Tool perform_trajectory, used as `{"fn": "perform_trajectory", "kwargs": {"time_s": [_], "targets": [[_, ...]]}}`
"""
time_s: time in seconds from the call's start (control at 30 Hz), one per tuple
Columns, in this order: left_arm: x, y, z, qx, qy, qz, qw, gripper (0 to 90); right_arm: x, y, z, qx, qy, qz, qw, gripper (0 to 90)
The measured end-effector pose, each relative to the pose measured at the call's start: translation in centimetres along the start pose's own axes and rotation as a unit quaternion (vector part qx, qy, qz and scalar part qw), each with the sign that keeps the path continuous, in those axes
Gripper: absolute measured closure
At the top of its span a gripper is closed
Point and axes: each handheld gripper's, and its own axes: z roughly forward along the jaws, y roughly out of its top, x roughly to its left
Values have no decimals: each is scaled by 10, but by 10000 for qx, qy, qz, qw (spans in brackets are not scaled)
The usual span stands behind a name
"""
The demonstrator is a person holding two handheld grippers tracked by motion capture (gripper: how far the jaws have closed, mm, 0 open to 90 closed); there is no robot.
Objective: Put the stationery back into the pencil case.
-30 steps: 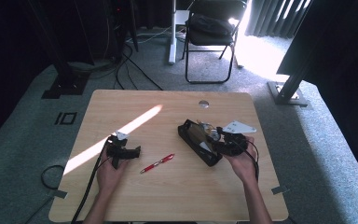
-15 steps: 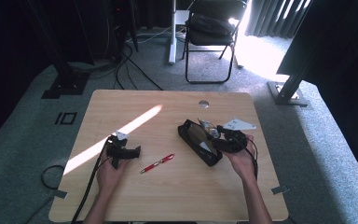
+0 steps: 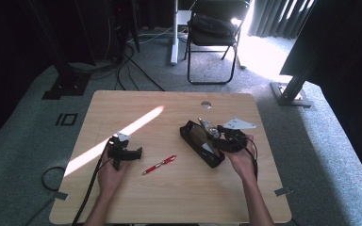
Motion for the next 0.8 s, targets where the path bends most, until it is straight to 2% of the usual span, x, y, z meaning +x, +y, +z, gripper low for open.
{"fn": "perform_trajectory", "kwargs": {"time_s": [0.63,0.8], "targets": [[0,0,0,-2,-1,-1,10000,89,3,-2,14,152,0,-43,9999,418],[0,0,0,1,-1,4,10000,89,2,-3,17,194,-27,26,9998,417]]}}
